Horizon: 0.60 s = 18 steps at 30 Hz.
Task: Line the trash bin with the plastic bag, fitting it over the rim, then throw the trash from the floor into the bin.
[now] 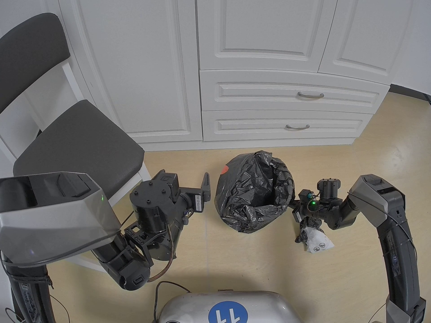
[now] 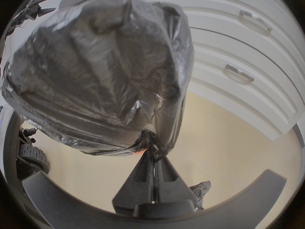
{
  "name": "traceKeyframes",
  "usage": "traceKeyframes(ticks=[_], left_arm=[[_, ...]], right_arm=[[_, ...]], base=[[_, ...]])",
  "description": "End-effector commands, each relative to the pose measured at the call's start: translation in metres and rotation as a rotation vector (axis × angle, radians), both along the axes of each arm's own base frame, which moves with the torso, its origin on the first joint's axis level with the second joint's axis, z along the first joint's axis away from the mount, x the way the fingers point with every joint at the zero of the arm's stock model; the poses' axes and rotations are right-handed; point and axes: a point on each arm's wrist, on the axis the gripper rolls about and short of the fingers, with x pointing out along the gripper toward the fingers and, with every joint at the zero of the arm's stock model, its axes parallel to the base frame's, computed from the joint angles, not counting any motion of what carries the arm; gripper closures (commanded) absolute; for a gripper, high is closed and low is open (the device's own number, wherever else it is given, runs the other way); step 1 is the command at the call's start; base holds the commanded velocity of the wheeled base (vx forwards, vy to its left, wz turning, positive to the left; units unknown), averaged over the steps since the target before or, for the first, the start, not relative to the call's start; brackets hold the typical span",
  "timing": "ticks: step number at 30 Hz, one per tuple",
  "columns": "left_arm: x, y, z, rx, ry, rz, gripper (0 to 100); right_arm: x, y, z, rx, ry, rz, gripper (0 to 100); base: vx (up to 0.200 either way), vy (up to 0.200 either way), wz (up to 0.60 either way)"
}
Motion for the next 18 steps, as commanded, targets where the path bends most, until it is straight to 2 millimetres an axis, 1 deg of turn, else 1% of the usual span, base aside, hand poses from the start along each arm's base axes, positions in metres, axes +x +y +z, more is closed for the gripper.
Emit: traceKeyframes(ticks=[1,5,6,7,10,11,13,14,15,18], left_arm=[[0.001,-0.001,-0.004,0.006,0.007,-0.001,0],[0.001,-0.001,-0.005,0.01,0.011,-0.001,0],[0.002,-0.001,-0.005,0.01,0.011,0.001,0],[0.002,-0.001,-0.006,0.012,0.013,0.001,0],[0.003,-0.002,-0.007,0.019,0.022,-0.004,0],[0.004,-0.002,-0.007,0.021,0.023,-0.005,0],[0.011,-0.008,-0.012,0.052,0.06,-0.011,0],[0.011,-0.009,-0.011,0.053,0.061,-0.011,0],[0.021,-0.017,-0.012,0.073,0.089,-0.011,0],[0.038,-0.031,-0.008,0.093,0.117,-0.016,0]], right_arm=[[0.002,-0.002,-0.004,0.001,0.003,-0.002,100],[0.001,-0.002,-0.001,0.007,-0.005,0.011,100],[0.001,-0.002,0.001,0.01,-0.006,0.013,0],[0.0,-0.002,0.002,0.012,-0.006,0.014,0],[-0.004,-0.002,0.018,0.016,-0.02,0.014,0],[-0.005,-0.002,0.021,0.016,-0.02,0.014,0],[-0.011,-0.003,0.036,0.017,-0.042,0.014,0],[-0.011,-0.003,0.037,0.018,-0.043,0.013,0],[-0.016,-0.004,0.047,0.02,-0.064,0.013,0],[-0.025,-0.005,0.059,0.03,-0.094,0.029,0]], base=[[0.0,0.0,0.0],[0.0,0.0,0.0],[0.0,0.0,0.0],[0.0,0.0,0.0],[0.0,0.0,0.0],[0.0,0.0,0.0],[0.0,0.0,0.0],[0.0,0.0,0.0],[0.0,0.0,0.0],[0.0,0.0,0.0]])
